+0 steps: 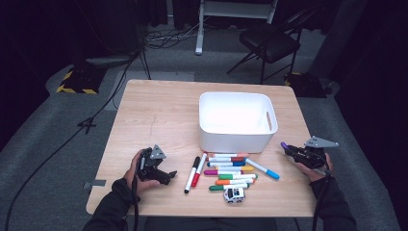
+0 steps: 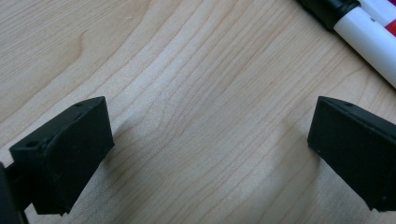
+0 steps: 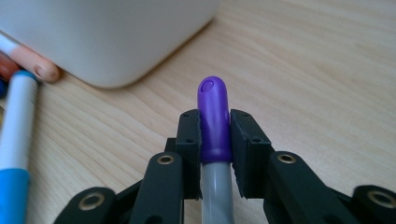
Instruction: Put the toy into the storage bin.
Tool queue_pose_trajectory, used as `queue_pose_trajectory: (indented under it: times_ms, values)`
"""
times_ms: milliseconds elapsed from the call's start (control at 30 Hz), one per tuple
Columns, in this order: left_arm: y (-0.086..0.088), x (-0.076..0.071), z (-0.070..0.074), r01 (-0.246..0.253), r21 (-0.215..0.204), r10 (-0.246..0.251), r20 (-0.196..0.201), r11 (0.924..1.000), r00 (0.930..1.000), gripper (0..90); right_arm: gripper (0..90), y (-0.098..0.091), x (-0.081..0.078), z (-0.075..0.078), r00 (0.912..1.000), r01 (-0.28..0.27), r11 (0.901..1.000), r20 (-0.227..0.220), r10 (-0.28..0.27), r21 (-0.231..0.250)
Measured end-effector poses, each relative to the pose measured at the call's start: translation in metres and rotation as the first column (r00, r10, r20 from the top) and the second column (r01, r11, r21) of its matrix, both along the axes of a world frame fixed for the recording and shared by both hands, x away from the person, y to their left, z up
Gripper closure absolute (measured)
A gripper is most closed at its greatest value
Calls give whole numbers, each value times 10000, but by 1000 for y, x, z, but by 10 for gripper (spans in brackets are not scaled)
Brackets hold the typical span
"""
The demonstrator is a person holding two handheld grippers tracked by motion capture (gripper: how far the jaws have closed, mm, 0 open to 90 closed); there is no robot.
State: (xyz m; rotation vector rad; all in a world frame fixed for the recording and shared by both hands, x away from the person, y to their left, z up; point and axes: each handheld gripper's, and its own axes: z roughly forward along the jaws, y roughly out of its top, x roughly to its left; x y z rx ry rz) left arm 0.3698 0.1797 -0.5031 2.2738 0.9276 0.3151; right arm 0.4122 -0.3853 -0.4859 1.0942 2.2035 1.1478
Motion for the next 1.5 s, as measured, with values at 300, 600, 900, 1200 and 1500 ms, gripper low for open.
queue_pose_trajectory:
  times_ms: [300,600,900,1200,1500]
  values:
    - [0,0,0,-4,19,4,14,10000,10000,2,748,-4,-12,26,9939,16,9965,1094,-108,838]
    - [0,0,0,-11,34,11,34,10000,10000,2,748,-5,-16,54,9807,-226,9927,1956,-11,1186]
    - [0,0,0,-11,38,11,34,10000,10000,2,748,5,-16,100,9614,-690,9903,2730,339,1203]
    - [0,0,0,-20,42,20,40,10000,10000,2,748,17,-10,141,9428,-1058,9895,3263,682,988]
    - [0,0,0,13,-28,-13,-39,10000,10000,3,748,40,4,175,9258,-1515,9864,3590,1188,642]
